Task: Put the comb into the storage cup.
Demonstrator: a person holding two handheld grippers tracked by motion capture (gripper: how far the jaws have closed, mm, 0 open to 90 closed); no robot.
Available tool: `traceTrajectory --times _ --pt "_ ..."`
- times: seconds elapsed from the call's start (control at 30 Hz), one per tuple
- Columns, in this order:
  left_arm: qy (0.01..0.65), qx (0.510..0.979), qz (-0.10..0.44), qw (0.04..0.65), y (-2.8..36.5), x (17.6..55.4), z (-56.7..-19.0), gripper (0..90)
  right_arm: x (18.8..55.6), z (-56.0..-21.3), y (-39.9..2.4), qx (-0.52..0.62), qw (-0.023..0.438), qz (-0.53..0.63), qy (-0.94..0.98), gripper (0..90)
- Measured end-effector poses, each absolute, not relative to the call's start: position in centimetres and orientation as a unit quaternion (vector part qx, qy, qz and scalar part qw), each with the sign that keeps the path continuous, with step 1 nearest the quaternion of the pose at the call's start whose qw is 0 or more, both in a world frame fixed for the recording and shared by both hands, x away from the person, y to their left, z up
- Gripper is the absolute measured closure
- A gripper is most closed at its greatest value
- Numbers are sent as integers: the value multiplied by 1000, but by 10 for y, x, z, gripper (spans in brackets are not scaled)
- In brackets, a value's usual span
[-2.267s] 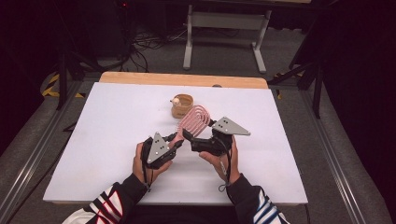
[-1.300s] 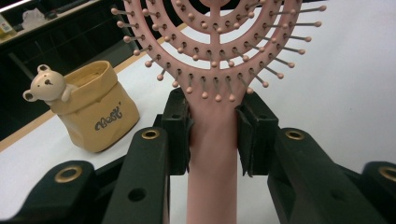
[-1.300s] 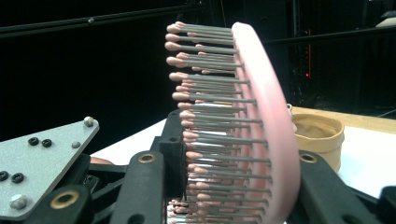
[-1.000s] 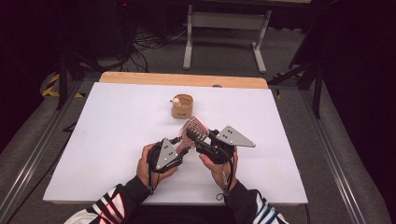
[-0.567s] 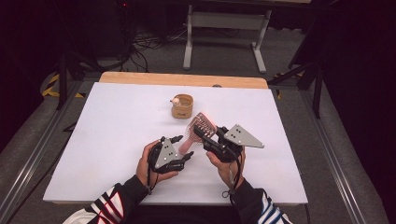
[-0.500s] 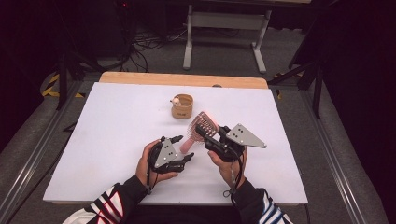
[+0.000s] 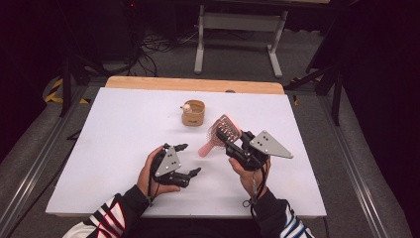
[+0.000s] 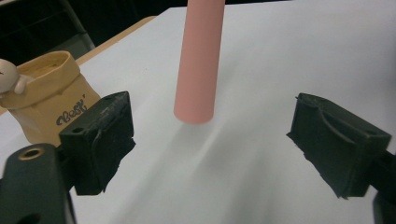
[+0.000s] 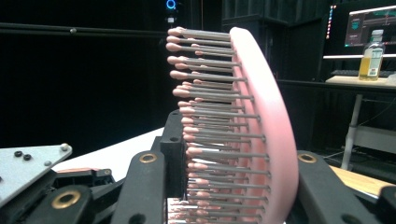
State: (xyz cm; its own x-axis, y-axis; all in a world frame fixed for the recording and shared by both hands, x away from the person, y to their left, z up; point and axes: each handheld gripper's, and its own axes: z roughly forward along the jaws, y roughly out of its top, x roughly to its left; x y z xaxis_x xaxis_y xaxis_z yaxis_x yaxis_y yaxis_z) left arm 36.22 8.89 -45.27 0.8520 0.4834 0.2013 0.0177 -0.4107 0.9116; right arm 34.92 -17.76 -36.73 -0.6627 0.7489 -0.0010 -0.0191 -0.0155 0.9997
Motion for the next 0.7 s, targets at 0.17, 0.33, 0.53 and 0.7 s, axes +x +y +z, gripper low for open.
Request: traceTrajectory --times 0.17,0.33,0.53,0.7 --pt "165 810 231 514 104 363 -452 120 349 -364 -183 288 303 655 629 635" --pt "171 806 233 517 118 363 -449 105 348 -361 -188 290 313 656 623 636" --pt "169 807 239 512 128 362 -447 93 347 -359 -193 293 319 655 619 635" --pt "172 810 243 505 134 361 -447 89 346 -357 -196 291 326 655 617 636"
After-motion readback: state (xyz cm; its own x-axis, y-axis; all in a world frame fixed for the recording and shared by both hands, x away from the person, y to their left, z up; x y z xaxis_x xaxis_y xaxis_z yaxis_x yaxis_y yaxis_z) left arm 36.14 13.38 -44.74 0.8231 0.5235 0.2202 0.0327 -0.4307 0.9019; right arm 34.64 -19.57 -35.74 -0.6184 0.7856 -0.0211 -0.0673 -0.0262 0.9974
